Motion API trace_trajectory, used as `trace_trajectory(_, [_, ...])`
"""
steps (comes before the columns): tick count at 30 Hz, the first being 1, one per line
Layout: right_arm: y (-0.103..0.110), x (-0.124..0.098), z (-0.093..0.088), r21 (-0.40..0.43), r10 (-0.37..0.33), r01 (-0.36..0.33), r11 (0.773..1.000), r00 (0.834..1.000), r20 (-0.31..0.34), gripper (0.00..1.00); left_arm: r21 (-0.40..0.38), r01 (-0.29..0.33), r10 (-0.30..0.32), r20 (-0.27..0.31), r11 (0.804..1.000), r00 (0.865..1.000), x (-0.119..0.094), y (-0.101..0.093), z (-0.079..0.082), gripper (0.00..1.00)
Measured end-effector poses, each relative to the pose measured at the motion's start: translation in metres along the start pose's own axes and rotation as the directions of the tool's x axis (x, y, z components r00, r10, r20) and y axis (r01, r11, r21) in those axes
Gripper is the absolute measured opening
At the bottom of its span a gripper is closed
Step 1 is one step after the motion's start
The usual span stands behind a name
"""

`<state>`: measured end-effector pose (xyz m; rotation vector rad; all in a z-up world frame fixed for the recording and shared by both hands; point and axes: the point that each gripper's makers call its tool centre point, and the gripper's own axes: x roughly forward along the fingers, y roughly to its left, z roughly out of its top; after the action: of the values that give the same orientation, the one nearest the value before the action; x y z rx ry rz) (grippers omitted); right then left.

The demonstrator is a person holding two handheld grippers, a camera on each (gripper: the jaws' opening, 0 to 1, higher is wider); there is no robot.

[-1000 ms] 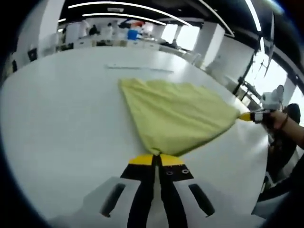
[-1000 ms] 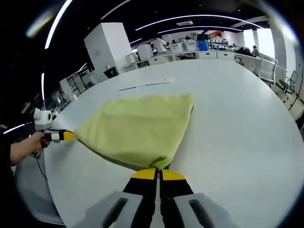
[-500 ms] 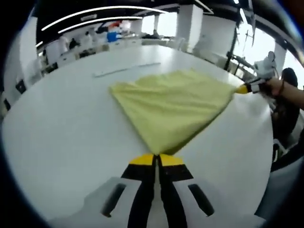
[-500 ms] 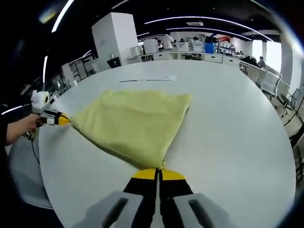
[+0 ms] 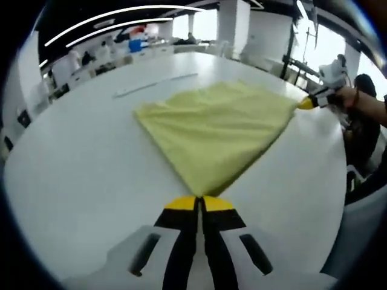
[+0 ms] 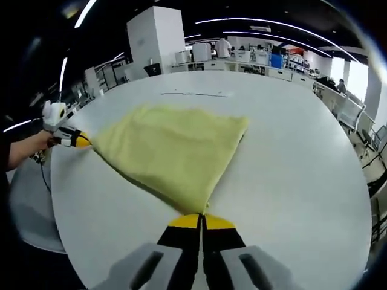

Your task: Fold the garment on the visible template until the final outline fits inside the template.

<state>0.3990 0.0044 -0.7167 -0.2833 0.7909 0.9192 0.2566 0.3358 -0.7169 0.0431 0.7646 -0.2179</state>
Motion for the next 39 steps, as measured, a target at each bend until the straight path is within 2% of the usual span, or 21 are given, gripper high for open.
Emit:
trace_trajectory(19, [0.023,-0.012,-0.017,0.005,0.047,-0.047,0.999,0.999,-0.01,0.0,-0.039,-0.006,0.006,-0.01,0.999,1.0,-0.021,-0.008,-0.022,0.0])
trace_trajectory(35, [0.028,-0.011,-0.018,0.001,0.037,-0.037,0.999,0.999,-0.018,0.0,-0.073,-0.016,0.016,-0.003,0.997,1.0,-0.028,-0.01,-0.033,0.0])
trace_trajectory(39, [0.029,-0.009,-0.017,-0.009,0.016,-0.016,1.0,1.0,-0.022,0.0,-0.128,-0.03,0.033,0.023,0.991,0.999,-0.034,-0.007,-0.031,0.12])
